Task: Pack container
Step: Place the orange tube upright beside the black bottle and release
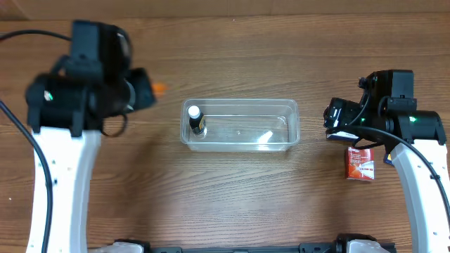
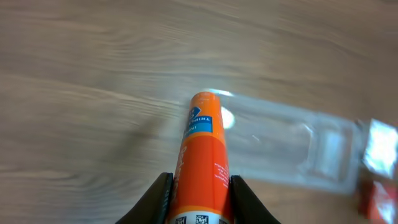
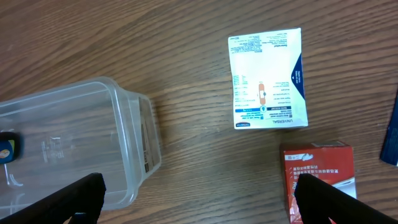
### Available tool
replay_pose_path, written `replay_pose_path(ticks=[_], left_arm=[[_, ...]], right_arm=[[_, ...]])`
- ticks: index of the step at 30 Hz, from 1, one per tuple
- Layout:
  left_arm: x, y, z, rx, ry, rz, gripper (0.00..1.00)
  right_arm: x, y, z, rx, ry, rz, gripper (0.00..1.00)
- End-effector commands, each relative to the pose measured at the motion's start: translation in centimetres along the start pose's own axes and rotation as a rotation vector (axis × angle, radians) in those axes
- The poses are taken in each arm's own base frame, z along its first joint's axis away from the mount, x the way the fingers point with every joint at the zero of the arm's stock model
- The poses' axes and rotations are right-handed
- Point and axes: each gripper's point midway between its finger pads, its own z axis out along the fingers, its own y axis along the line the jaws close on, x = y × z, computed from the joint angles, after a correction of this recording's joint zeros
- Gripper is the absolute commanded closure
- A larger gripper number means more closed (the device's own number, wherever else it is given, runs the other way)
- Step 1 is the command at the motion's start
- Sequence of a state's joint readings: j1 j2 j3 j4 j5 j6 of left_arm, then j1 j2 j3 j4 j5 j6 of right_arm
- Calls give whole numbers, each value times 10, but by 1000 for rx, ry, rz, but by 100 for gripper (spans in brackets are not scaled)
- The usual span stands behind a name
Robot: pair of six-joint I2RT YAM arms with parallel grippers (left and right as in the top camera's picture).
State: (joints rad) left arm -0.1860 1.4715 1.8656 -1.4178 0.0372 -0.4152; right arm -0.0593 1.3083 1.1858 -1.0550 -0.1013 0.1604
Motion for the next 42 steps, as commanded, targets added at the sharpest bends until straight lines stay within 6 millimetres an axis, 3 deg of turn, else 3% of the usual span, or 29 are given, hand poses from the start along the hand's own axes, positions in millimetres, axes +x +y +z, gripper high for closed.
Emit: replay_pose_path(ticks=[1,9,18,26,35,37,39,42], left_arm=[[22,-30,24,6,87,68,96],[63,-43,83,-74,262,139,96],[84,-26,142,-198,367,167,96],[100,-19,175,-217,400,169,96],[109,-15,195,-228,424,167,93],[108,-16,196,-223,422,166,87],[108,-17,196,-222,420,166,69],[108,-17,196,-222,420,166,54]], right_arm=[[-11,4,-10,-15,-43,-6,0],[-11,4,-10,-14,-42,-5,0],[-11,4,-10,-14,-42,-5,0],[-11,4,-10,-14,-42,-5,0],[-11,4,-10,-14,-41,-5,0],[-11,4,-10,-14,-41,-5,0],[-11,4,-10,-14,-41,-5,0],[-11,4,-10,-14,-42,-5,0]])
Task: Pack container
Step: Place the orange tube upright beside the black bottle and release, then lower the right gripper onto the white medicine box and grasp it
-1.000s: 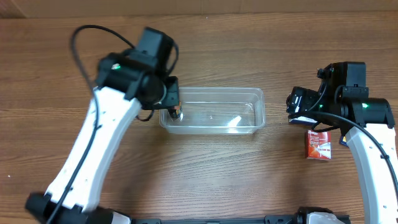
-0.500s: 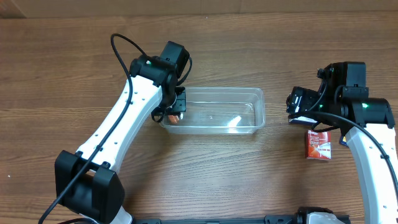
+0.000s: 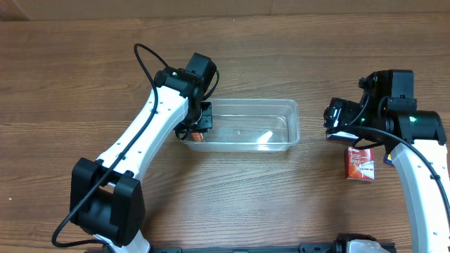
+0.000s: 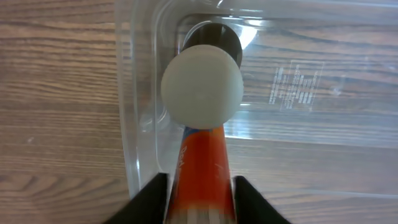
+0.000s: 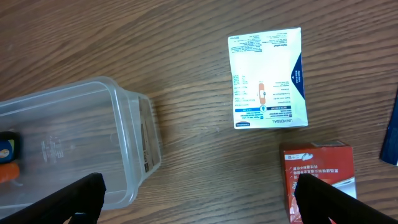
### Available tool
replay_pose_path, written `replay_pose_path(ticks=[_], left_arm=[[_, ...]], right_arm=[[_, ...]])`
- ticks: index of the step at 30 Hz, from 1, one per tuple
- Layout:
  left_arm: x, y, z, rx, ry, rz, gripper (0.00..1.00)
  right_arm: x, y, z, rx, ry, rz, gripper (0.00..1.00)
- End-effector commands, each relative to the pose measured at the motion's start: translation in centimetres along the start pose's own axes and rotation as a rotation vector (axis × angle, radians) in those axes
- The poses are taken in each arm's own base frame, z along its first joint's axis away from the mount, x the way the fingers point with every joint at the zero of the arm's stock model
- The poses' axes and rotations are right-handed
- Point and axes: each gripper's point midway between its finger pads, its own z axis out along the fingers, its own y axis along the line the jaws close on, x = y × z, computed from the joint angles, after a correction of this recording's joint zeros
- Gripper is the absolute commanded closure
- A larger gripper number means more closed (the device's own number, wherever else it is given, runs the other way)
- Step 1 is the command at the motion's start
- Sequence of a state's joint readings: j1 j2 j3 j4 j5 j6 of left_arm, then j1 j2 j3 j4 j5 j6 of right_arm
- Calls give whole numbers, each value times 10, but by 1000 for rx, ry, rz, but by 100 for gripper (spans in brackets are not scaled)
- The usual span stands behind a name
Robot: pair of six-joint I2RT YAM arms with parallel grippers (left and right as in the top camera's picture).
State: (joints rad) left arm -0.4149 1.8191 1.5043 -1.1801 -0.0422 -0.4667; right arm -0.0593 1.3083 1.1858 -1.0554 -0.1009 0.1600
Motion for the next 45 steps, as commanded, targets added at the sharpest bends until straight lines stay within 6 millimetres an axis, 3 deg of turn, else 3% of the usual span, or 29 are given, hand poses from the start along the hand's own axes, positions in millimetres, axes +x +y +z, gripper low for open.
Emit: replay_pose_path(ticks=[1,10,13,17,18,20,24,27,29,31,35,42,45], left_arm=[[0,1,3,-15,1,-7,52],[-5,-2,-6,-2,-24,1,44],[-17,-6,-35,26,-81,1,40],[-36,-4,-95,44,-222,13,30],[-39,1,-111,35,-264,5,25],[-44,13,-141,24,-342,-20,0],[-40,55,-186,13,-445,-145,0],[-29,96,-206,7,-483,-286,0],[-24,120,-217,4,-507,-365,0],[-20,139,-224,14,-521,-426,0],[-17,157,-225,19,-515,-467,0],[-17,161,-218,6,-497,-467,0],[-17,161,-218,5,-496,-467,0]], right_arm=[[-11,4,-10,-14,-42,-5,0],[-11,4,-10,-14,-42,-5,0],[-11,4,-10,-14,-41,-5,0],[-9,3,-10,-12,-35,-4,0],[-9,3,-10,-11,-33,-4,0],[-12,4,-13,-10,-42,-5,0],[-42,-7,-47,89,-152,15,0],[-69,-9,-73,131,-248,16,0],[-81,-14,-79,176,-280,20,0],[-86,-19,-70,207,-266,3,0],[-85,-33,-26,249,-136,-36,0],[-69,-52,63,292,106,-102,0],[-61,-57,87,300,171,-101,0]])
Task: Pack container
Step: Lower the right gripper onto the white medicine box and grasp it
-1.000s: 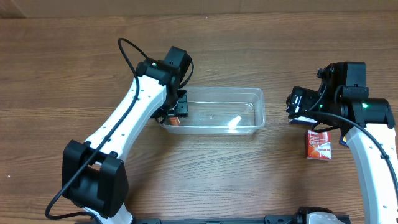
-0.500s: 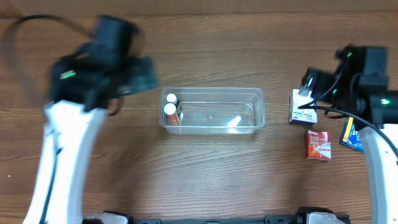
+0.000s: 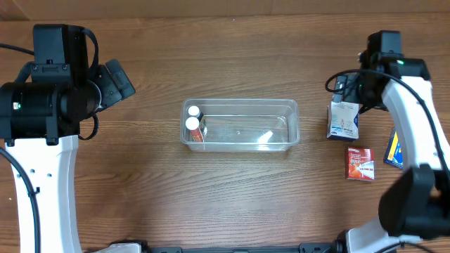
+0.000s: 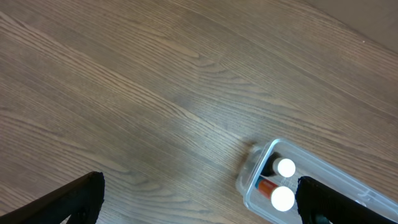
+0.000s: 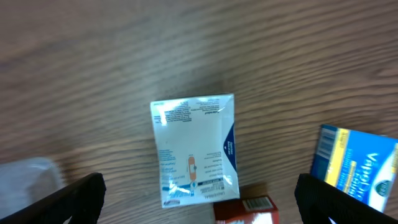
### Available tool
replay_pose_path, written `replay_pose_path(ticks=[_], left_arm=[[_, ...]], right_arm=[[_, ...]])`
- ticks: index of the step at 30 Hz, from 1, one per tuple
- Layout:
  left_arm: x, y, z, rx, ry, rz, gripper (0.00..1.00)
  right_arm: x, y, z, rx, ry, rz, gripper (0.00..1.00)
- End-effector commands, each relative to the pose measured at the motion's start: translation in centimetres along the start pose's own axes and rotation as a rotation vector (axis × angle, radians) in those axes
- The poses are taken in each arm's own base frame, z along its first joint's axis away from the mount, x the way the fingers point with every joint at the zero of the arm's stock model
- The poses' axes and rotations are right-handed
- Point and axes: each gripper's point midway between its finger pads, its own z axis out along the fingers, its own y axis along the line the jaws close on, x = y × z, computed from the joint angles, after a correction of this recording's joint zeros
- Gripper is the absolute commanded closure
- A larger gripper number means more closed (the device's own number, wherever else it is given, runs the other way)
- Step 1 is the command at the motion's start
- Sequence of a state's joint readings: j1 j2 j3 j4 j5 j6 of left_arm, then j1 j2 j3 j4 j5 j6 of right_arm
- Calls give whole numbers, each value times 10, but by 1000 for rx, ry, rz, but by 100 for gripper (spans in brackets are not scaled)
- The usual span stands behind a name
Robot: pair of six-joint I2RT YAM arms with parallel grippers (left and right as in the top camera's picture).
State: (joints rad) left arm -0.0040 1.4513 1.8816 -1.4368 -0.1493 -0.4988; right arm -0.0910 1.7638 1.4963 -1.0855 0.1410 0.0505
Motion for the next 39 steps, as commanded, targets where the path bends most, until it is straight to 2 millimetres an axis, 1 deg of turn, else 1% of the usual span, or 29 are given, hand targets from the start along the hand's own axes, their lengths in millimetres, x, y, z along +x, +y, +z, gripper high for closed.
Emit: replay_pose_path(ticks=[1,5,12,16,20,28,32,39], left_arm=[[0,-1,1,7,6,2,0],[-1,-1,1,9,2,1,0],[-1,-1,1,10,0,1,0],[-1,-1,1,10,0,1,0],[-1,-1,1,10,0,1,0],[-1,-1,1,10,0,1,0],[-1,-1,1,10,1,1,0],[-1,-1,1,10,1,1,0]], right_arm=[[3,-2,25,23,57,-29,0],[9,0,46,28,109,-35,0],[23,2,73,33,184,-44,0],[38,4,93,31,241,-50,0],[49,7,106,18,266,-49,0],[50,7,109,18,262,-49,0],[50,7,108,18,262,-49,13],[48,7,109,18,255,-48,26]])
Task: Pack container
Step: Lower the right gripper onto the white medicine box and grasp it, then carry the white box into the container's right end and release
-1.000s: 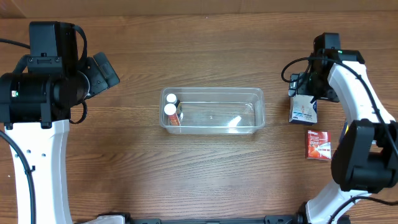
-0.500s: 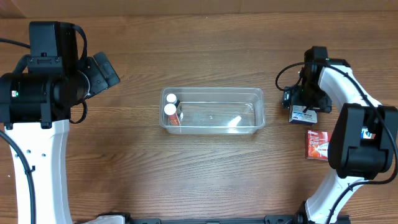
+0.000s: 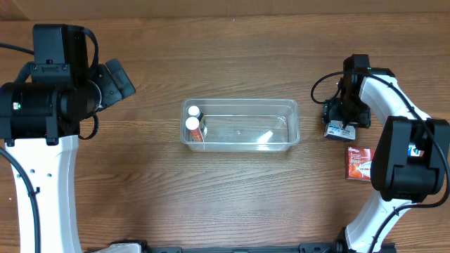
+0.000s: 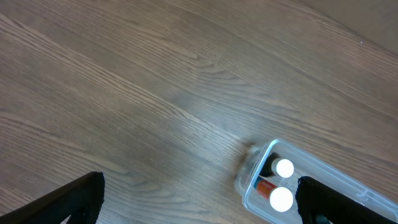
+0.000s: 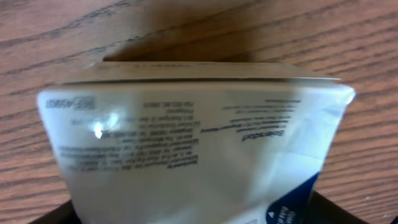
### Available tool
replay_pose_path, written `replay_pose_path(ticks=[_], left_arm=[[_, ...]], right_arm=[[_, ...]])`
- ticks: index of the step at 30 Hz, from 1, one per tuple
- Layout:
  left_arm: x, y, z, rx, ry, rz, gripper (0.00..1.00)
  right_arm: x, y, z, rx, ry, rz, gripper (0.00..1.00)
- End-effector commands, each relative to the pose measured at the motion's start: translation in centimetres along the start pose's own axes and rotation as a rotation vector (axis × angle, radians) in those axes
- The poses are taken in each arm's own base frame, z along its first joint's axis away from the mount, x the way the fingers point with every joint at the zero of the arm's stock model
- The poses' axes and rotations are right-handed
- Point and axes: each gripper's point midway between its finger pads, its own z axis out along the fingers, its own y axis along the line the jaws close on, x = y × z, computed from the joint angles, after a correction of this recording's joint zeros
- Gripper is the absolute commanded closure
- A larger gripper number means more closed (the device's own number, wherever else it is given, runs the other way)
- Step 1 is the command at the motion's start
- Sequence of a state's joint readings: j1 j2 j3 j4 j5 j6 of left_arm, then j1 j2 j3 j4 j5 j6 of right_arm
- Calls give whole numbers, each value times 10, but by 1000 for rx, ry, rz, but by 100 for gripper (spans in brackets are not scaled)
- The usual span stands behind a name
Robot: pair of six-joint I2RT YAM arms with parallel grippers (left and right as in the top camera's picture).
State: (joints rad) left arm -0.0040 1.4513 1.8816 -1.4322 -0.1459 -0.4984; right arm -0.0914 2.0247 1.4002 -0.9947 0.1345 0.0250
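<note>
A clear plastic container (image 3: 239, 125) sits mid-table. At its left end stand a white-capped dark bottle (image 3: 194, 112) and a white-capped orange bottle (image 3: 191, 124); the left wrist view shows the same orange bottle (image 4: 280, 198) low at the right. My left gripper (image 3: 119, 81) hangs open and empty, high at the far left. My right gripper (image 3: 342, 116) is down on the white and blue box (image 5: 193, 143), right of the container. The box fills the right wrist view, and the open fingers stand at either side of it.
A red box (image 3: 360, 163) lies on the wooden table (image 3: 239, 204) just in front of the white box. My right arm (image 3: 404, 140) reaches over that corner and hides what lies under it. Bare wood lies between the container and my left arm.
My right gripper was above the white box and is now low over it, so the box fills its view. The left arm, the container and both bottles have not moved.
My left gripper held the orange bottle left of the container, then stood it in the left end beside the dark bottle. Later it was open at the far left, the bottle left inside. My right gripper went from beside the container to above the white box, now down onto it.
</note>
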Motion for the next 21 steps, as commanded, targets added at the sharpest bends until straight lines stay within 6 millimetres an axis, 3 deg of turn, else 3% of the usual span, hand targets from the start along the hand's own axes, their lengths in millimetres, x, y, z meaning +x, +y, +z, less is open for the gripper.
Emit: replay_pose_path(ticks=[1,5,9,14,17,21], left_arm=[[0,0,1,5,3,1,0],[0,0,1,5,3,1,0],[0,0,1,5,3,1,0],[0,0,1,5,2,1,0],[-1,0,1,5,2,1,0],[0,0,1,5,2,1,0]], right_arm=[[-3,-1,-1,-6,-13,8,27],[-10,-2,-12,-8,-33,20,31],[-21,3,-50,-57,-97,44,30],[-26,18,-134,-200,-238,35,29],[-13,34,-187,-279,-340,-5,29],[17,69,-237,-340,-436,-120,30]])
